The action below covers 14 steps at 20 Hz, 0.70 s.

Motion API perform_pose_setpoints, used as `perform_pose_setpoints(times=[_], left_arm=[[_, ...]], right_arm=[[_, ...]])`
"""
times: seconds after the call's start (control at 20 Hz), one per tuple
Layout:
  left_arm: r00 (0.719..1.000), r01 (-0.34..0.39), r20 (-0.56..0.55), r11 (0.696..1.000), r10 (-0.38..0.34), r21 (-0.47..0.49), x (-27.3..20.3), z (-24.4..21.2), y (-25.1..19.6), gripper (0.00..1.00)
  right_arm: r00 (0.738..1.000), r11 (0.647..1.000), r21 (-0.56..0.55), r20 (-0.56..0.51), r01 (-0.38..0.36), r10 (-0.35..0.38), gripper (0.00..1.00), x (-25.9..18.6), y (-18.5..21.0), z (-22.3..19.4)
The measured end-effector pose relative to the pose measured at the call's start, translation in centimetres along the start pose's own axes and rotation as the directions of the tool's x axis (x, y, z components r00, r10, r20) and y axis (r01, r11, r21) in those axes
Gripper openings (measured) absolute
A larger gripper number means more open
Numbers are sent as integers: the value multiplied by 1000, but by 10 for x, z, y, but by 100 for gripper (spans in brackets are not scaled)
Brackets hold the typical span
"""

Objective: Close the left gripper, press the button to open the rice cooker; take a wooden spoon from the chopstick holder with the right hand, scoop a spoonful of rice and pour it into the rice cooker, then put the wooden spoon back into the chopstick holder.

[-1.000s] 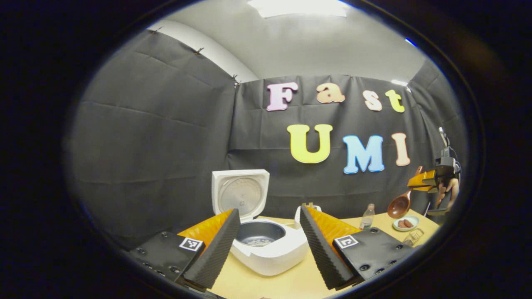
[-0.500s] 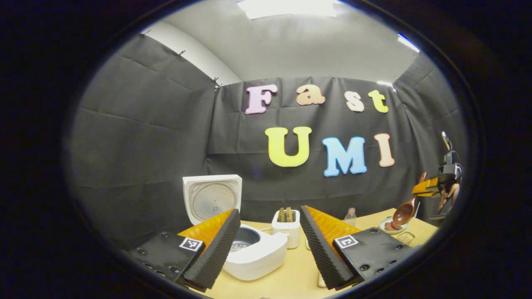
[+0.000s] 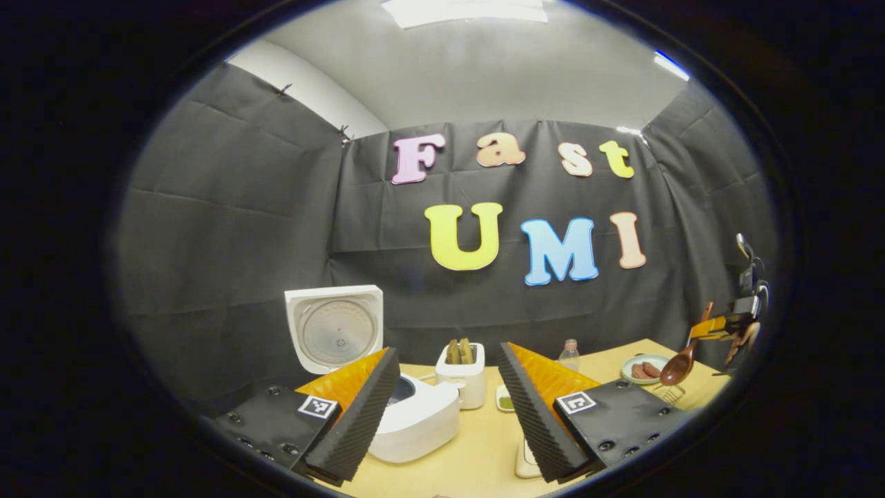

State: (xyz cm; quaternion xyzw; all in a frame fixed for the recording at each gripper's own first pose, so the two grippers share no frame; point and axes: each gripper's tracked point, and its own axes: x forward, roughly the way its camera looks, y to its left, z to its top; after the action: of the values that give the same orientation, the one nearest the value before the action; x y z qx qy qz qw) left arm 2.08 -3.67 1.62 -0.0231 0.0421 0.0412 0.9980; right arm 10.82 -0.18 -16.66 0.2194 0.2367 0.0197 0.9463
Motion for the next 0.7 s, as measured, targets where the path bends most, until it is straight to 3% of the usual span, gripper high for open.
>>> perform_pose_setpoints(times=[0.3,0.5,0.55,0.65,0.7], left_arm=[[1000,-12,-9,1000,12,15,0,0,-3,99],[1000,-16,-16,999,17,31,0,-1,-5,99],[1000,-16,-15,999,17,35,0,0,-6,95],[1000,-17,-10,999,18,41,0,1,-7,99],[1000,-17,-11,999,17,40,0,1,-8,95]], right_arm=[[998,993,-106,-41,49,-54,11,11,-21,-32],[996,996,-77,-81,37,-43,11,16,-23,-48],[995,997,-64,-92,33,-38,11,19,-25,-53],[996,999,-36,-90,27,-30,13,18,-28,-52],[995,999,-36,-98,25,-29,15,17,-31,-54]])
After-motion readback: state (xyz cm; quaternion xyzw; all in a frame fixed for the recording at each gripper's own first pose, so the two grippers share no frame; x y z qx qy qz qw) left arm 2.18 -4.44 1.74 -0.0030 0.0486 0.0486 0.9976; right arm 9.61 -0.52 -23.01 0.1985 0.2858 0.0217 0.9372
